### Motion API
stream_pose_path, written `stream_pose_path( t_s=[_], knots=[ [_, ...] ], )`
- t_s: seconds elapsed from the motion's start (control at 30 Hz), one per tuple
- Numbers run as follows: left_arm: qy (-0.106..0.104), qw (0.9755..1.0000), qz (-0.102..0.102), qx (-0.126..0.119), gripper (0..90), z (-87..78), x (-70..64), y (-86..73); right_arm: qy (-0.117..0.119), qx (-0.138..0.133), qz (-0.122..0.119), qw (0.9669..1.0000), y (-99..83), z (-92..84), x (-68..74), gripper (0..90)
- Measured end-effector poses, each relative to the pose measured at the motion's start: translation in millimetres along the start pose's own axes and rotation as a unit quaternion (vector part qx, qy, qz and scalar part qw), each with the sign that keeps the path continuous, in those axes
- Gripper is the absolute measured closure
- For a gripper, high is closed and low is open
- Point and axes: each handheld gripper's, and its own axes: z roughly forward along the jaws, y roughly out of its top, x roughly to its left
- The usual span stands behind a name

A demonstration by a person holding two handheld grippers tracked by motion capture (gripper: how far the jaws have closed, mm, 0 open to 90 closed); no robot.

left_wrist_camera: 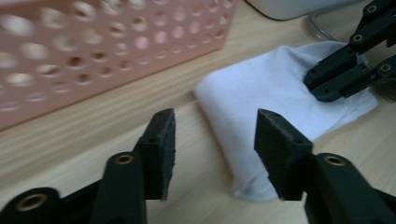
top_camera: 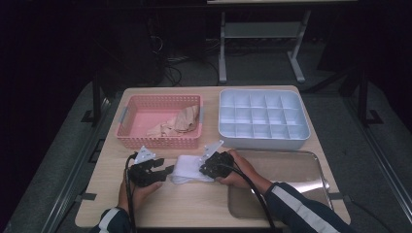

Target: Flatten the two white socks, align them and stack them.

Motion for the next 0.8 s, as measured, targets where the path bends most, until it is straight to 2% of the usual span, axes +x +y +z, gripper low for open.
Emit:
stream_pose_path(
  t_s=[0.17, 0.27, 0.37, 0.43, 0.6, 0.67, 0.7, 0.73, 0.77, 0.8],
  knots=[
    [-0.016, 0.9994, 0.008, 0.029, 36.2, 17.8, -10.0, -2.5, 0.001, -0.003, -0.001, 1.0, -1.2, 0.1, -0.4, 80.9],
    [-0.008, 0.9983, 0.022, 0.053, 36.0, 24.6, -14.2, -4.9, -0.001, -0.002, -0.006, 1.0, -1.2, -0.4, -0.4, 80.9],
    [0.004, 0.9974, 0.045, 0.056, 35.4, 26.2, -18.9, -7.7, 0.001, 0.002, -0.011, 0.9999, -0.9, -1.1, -0.4, 80.9],
    [0.008, 0.9974, 0.046, 0.056, 35.4, 26.3, -20.3, -7.9, 0.004, 0.007, -0.01, 0.9999, -0.6, -2.2, -0.6, 80.7],
    [-0.009, 0.9968, 0.056, 0.056, 45.1, 25.5, -21.9, -7.5, 0.003, 0.012, -0.01, 0.9999, 3.3, -6.4, -0.5, 73.7],
    [-0.014, 0.9965, 0.06, 0.057, 49.9, 25.2, -22.0, -7.1, 0.0, -0.011, -0.001, 0.9999, 6.6, -10.1, -0.7, 73.3],
    [-0.024, 0.9961, 0.063, 0.057, 53.1, 24.5, -21.6, -7.1, -0.005, -0.026, -0.001, 0.9997, 8.7, -11.3, -0.1, 74.6],
    [-0.027, 0.9962, 0.061, 0.056, 57.0, 24.4, -21.4, -7.2, -0.007, -0.041, -0.001, 0.9991, 11.5, -11.8, 1.7, 76.3],
    [-0.028, 0.9964, 0.058, 0.056, 58.0, 24.2, -20.6, -7.4, -0.008, -0.046, -0.001, 0.9989, 13.2, -11.2, 3.7, 77.0],
    [-0.036, 0.9968, 0.045, 0.055, 59.5, 24.2, -21.0, -7.9, -0.013, -0.047, -0.011, 0.9988, 14.9, -8.4, 5.3, 77.4]
  ],
)
